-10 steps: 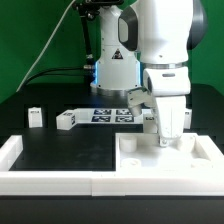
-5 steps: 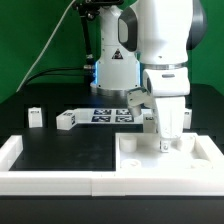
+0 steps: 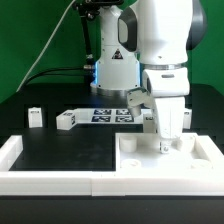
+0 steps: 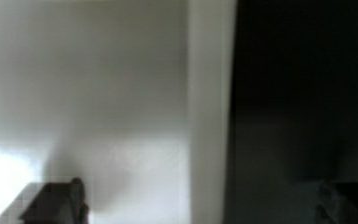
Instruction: Assemble one leg
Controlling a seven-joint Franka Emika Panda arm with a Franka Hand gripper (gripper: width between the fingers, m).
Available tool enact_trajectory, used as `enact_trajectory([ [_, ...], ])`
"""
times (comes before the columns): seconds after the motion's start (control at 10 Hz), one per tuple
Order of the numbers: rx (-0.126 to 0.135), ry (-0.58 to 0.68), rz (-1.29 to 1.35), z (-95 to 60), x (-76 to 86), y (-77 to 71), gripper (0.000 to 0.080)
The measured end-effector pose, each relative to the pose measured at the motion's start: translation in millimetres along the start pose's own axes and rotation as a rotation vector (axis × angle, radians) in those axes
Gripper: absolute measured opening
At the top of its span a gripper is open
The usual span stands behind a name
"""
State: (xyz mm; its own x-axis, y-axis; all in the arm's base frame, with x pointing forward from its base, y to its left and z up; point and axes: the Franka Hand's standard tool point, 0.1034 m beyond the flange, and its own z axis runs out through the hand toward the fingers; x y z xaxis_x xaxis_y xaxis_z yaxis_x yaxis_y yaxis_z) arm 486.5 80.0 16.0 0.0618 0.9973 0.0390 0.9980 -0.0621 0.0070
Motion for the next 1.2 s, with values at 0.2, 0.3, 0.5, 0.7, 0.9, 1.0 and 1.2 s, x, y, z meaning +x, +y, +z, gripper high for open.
enact_trajectory([
  [0.2, -0.011, -0.011, 0.106, -20.2, 4.4, -19.0, 0.0649],
  [0.3, -0.016, -0.016, 0.165, -28.9, 7.0, -29.8, 0.0649],
  [0.5, -0.014, -0.023, 0.271, -35.4, 13.3, -47.3, 0.0649],
  [0.7, -0.011, -0.023, 0.274, -33.3, 11.3, -46.1, 0.0649],
  [0.9, -0.009, -0.017, 0.491, -32.9, 12.9, -46.8, 0.0649],
  [1.0, -0.010, -0.008, 0.624, -32.6, 14.0, -48.1, 0.0649],
  [1.2, -0.015, 0.014, 0.920, -28.9, 23.7, -70.5, 0.0649],
])
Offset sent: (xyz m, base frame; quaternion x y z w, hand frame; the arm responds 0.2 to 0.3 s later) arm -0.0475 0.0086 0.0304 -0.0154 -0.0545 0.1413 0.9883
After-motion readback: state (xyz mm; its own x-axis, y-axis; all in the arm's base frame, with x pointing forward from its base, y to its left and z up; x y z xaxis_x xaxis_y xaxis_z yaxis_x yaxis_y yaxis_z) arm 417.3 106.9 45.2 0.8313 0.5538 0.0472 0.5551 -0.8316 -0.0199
